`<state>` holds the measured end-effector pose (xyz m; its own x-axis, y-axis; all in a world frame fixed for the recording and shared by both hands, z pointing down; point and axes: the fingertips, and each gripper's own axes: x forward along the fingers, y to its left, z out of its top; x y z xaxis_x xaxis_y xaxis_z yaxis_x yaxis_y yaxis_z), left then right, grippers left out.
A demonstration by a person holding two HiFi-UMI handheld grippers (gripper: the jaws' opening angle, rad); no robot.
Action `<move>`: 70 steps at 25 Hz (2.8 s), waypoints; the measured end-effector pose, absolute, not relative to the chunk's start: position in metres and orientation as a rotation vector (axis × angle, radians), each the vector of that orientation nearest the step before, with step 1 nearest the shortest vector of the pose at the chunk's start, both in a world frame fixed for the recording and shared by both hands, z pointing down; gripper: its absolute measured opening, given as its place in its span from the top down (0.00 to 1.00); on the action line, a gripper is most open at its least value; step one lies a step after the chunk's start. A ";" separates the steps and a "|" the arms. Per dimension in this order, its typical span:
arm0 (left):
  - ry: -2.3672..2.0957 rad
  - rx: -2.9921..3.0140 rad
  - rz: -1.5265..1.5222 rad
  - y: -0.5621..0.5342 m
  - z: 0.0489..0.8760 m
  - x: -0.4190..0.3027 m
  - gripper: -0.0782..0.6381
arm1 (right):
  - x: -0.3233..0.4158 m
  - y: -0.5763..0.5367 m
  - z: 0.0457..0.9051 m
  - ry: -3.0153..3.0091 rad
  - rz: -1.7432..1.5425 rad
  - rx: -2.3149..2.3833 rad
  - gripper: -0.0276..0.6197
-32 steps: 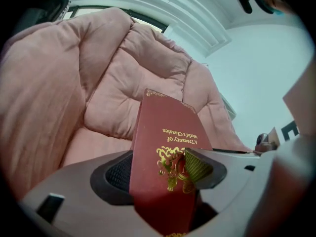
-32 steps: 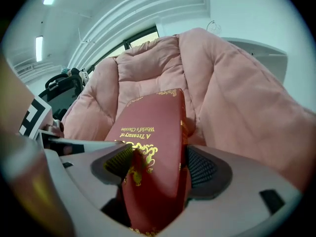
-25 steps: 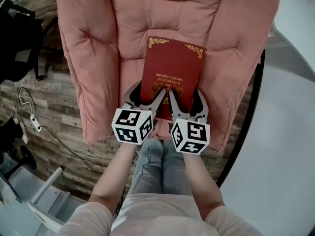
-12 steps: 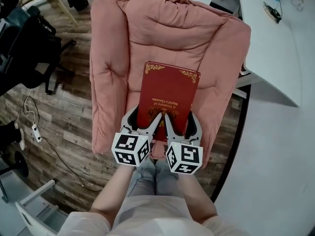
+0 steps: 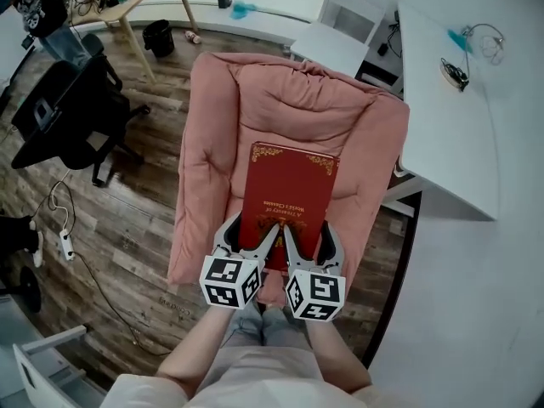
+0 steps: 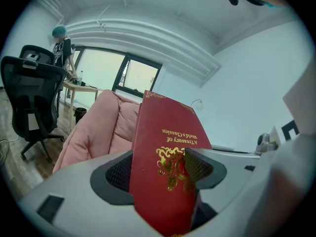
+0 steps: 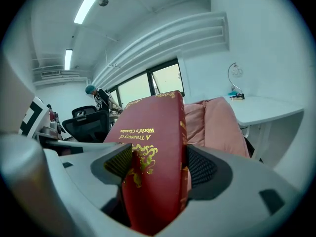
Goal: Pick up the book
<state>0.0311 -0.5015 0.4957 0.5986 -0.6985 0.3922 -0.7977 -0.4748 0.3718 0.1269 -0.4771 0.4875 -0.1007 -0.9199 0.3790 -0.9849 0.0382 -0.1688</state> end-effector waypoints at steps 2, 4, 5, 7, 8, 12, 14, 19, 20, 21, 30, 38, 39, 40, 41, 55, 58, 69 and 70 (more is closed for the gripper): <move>-1.197 2.297 0.245 -0.501 0.488 0.031 0.46 | 0.127 -0.478 0.479 -2.148 0.575 1.977 0.43; -1.207 2.299 0.235 -0.499 0.478 0.030 0.46 | 0.126 -0.476 0.469 -2.160 0.564 1.973 0.43; -1.212 2.303 0.227 -0.498 0.471 0.030 0.46 | 0.126 -0.476 0.463 -2.167 0.556 1.974 0.43; -1.220 2.315 0.211 -0.497 0.458 0.029 0.46 | 0.125 -0.476 0.450 -2.181 0.534 1.979 0.43; -1.222 2.320 0.204 -0.497 0.452 0.029 0.46 | 0.126 -0.476 0.443 -2.187 0.523 1.982 0.43; -1.236 2.346 0.191 -0.498 0.431 0.031 0.46 | 0.127 -0.476 0.424 -2.215 0.505 1.996 0.43; -1.248 2.360 0.182 -0.496 0.421 0.030 0.46 | 0.127 -0.475 0.414 -2.229 0.499 2.001 0.43; -1.269 2.377 0.146 -0.490 0.400 0.031 0.46 | 0.128 -0.470 0.393 -2.267 0.448 2.005 0.43; -1.271 2.383 0.142 -0.489 0.397 0.032 0.46 | 0.129 -0.469 0.390 -2.272 0.443 2.008 0.43; -1.274 2.390 0.136 -0.488 0.394 0.033 0.46 | 0.130 -0.468 0.387 -2.276 0.434 2.013 0.43; -1.303 2.417 0.109 -0.478 0.377 0.044 0.46 | 0.142 -0.459 0.372 -2.310 0.405 2.025 0.43; -1.341 2.391 0.102 -0.461 0.384 0.054 0.46 | 0.153 -0.446 0.379 -2.339 0.418 1.988 0.43; -1.350 2.388 0.101 -0.457 0.385 0.055 0.46 | 0.154 -0.443 0.379 -2.345 0.420 1.982 0.43; -1.358 2.384 0.099 -0.454 0.386 0.055 0.46 | 0.154 -0.440 0.380 -2.352 0.421 1.976 0.43; -1.367 2.378 0.096 -0.451 0.387 0.055 0.46 | 0.154 -0.438 0.381 -2.358 0.422 1.967 0.43; -1.397 2.376 0.073 -0.418 0.385 0.042 0.46 | 0.141 -0.408 0.379 -2.392 0.407 1.940 0.43; -1.390 2.392 0.075 -0.404 0.382 0.037 0.46 | 0.137 -0.393 0.377 -2.387 0.406 1.958 0.43; -1.346 2.416 0.083 -0.307 0.377 -0.009 0.46 | 0.090 -0.293 0.371 -2.351 0.416 2.000 0.43; -1.342 2.423 0.083 -0.296 0.375 -0.015 0.46 | 0.084 -0.281 0.369 -2.348 0.412 2.008 0.43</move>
